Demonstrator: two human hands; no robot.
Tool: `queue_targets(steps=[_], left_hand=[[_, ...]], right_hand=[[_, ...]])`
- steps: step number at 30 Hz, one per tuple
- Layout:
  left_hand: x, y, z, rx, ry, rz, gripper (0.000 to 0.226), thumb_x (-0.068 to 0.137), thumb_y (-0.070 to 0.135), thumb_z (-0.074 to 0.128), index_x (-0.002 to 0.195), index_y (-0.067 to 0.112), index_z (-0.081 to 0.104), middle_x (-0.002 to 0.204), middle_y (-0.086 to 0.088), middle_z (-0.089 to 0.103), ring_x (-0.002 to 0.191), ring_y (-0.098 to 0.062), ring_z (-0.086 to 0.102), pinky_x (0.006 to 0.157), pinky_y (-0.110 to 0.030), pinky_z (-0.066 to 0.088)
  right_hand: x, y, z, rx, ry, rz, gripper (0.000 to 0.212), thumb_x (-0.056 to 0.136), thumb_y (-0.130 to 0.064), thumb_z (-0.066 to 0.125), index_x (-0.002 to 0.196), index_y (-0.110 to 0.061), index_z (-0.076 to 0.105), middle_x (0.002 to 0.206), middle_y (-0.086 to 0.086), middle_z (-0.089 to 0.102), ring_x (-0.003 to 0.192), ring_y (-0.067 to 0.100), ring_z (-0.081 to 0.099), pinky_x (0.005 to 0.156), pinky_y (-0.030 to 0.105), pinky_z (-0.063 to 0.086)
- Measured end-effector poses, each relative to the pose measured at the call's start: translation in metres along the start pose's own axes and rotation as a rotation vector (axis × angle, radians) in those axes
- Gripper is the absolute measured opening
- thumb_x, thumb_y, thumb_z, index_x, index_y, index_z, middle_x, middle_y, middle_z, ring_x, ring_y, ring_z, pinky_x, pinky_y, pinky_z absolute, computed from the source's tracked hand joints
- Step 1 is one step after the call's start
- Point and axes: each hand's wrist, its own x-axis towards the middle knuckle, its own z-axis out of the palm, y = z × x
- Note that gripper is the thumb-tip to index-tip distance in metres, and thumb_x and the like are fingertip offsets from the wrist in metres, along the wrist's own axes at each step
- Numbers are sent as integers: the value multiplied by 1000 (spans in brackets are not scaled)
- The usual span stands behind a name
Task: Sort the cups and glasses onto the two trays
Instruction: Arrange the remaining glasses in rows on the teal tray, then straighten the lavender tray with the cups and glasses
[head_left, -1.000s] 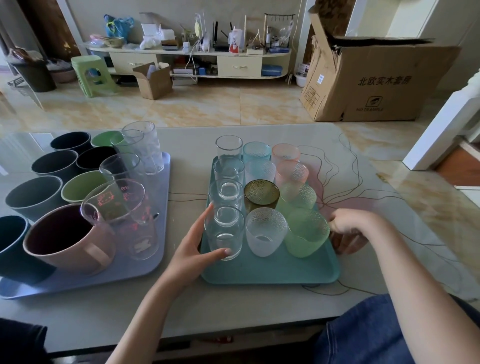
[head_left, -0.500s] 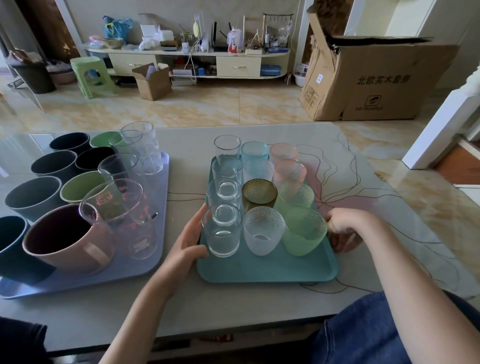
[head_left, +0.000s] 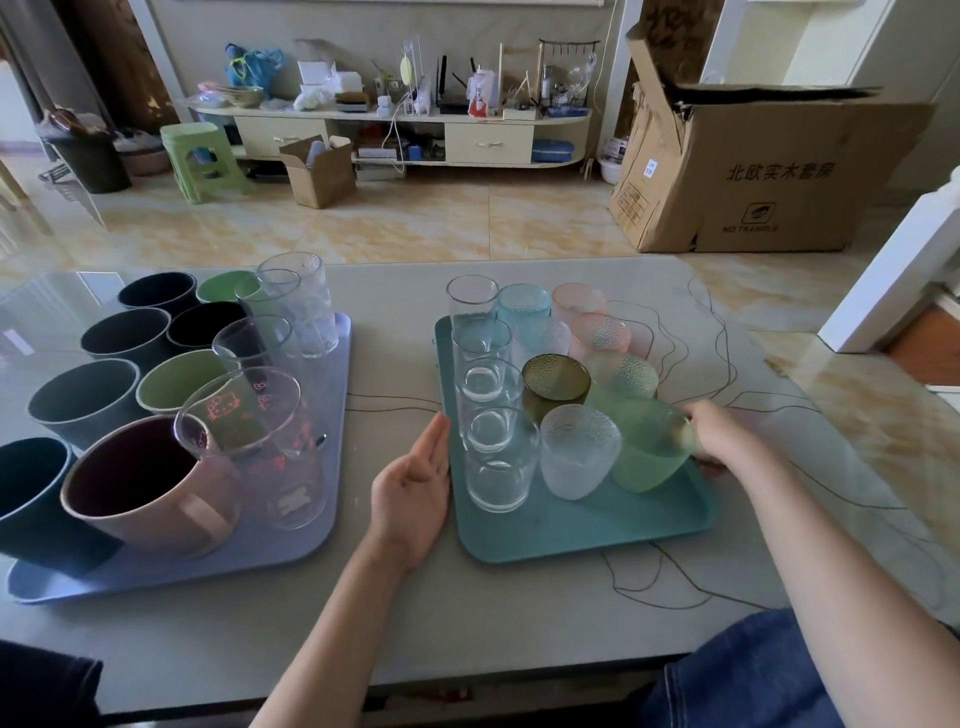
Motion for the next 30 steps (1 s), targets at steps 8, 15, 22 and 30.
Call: queue_targets(steps=[8,15,22,30], left_hand=[[41,-3,21,13,34,-58,70,76,8,21,146,4,25,154,-6,27,142,-18,25,118,-31,16],[63,-7,42,123,33,-79,60,86,2,13,145,-1,23,154,-9,25,143,-17,23,119,-31,15],[48,13,56,341,32,-41,49,100,15,15,147,4,16,156,-3,18,145,-14,13,119,-28,7],[11,99,89,589,13,250,34,98,13,37,129,9,51,127,-4,56,117,-17,52,104,-35,38]], right_hand=[[23,19,-10,48,91,57,18,90,-8,54,103,3,61,61,9,48,51,17,44,22,12,28],[32,34,-21,88,95,193,16,90,-8,53,96,7,56,59,12,48,46,18,45,36,20,39],[1,23,-36,293,495,122,23,87,-1,43,105,-2,58,104,22,64,84,38,63,81,47,53],[-116,-79,15,481,860,-654,16,86,4,46,91,-7,56,82,7,62,75,23,58,62,22,44]])
